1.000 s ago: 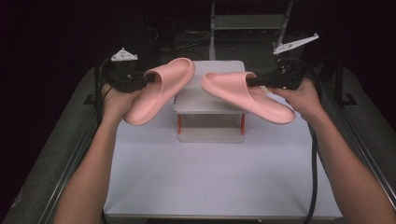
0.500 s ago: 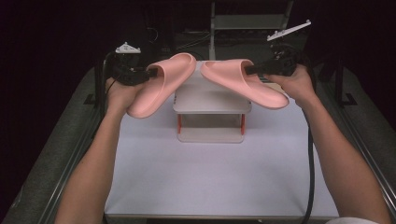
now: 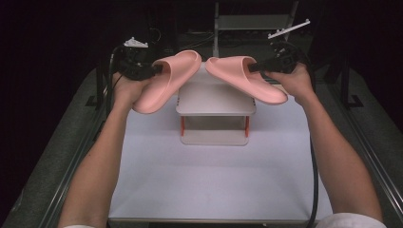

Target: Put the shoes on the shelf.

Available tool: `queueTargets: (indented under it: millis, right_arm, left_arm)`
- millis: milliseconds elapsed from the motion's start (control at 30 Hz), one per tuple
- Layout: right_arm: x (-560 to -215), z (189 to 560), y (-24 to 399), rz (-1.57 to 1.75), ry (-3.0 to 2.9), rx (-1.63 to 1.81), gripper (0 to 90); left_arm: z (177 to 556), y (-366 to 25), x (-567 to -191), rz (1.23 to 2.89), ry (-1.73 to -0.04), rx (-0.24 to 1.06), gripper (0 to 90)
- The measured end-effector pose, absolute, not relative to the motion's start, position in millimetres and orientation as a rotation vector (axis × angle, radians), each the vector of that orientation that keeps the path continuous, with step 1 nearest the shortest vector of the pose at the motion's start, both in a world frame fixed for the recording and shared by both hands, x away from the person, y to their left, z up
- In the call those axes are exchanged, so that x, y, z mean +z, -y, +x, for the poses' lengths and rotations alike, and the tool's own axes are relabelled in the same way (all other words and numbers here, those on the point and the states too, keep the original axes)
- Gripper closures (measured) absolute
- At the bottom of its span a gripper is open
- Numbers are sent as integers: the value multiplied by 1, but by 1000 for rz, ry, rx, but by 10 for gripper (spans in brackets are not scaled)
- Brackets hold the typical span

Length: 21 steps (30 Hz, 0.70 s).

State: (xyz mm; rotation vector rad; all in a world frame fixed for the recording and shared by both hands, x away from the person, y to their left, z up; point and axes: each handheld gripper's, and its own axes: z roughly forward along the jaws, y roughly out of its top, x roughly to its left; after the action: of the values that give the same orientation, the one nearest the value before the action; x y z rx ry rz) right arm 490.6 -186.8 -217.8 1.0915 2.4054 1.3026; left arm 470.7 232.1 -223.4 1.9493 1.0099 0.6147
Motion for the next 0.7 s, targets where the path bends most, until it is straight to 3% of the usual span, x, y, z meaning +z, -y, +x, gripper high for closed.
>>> queueTargets:
  millis: [700]
  right_arm:
    - [-224,502,189,1193,-2326,1269,826]
  left_arm:
    - [486,-211,-226,2008,-1005,602,805]
